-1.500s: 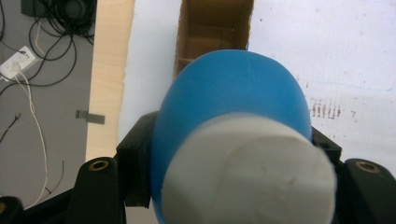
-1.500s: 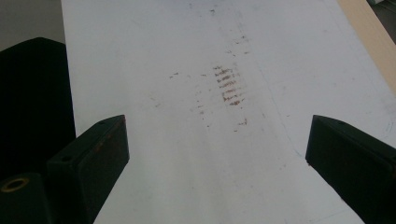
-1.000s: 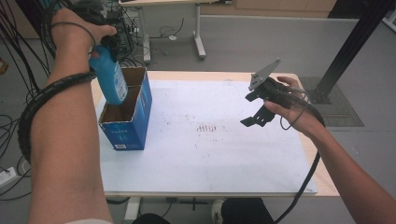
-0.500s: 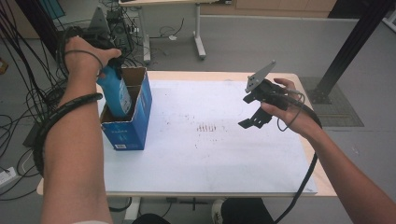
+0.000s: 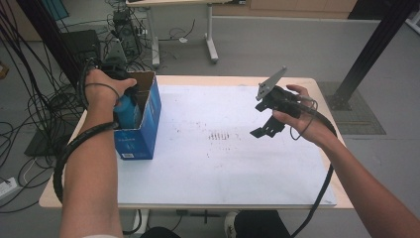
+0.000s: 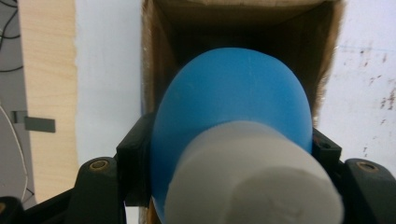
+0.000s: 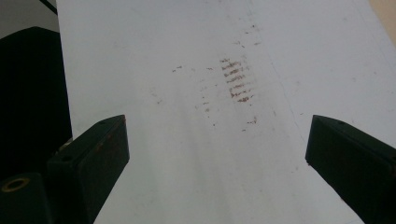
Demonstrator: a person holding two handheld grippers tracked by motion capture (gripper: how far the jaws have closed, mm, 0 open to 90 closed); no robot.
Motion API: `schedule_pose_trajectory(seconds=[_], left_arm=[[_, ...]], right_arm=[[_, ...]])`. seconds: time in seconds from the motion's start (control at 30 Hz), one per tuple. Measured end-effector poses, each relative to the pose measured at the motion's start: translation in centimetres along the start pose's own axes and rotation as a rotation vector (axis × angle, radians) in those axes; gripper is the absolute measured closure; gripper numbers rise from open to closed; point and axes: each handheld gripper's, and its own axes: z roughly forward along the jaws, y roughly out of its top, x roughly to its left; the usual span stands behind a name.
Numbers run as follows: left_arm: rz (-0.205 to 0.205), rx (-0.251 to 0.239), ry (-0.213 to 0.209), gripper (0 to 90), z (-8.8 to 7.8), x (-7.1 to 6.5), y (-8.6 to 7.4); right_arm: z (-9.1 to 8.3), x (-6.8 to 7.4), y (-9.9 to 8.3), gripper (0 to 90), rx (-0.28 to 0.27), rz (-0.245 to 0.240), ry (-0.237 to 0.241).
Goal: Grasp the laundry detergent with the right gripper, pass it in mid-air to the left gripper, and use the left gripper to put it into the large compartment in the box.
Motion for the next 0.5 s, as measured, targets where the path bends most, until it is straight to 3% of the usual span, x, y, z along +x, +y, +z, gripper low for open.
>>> schedule_pose_trajectory(seconds=[0.17, 0.5], left_arm=[[0.015, 0.011, 0.014, 36.3, 1.7, -0.1, -0.2], [0.032, 0.014, 0.015, 36.2, 2.9, -0.5, -0.2]], right_arm=[[0.1, -0.1, 0.0, 6.0, 0.003, 0.001, 0.0], [0.1, -0.1, 0.0, 6.0, 0.012, 0.003, 0.002]])
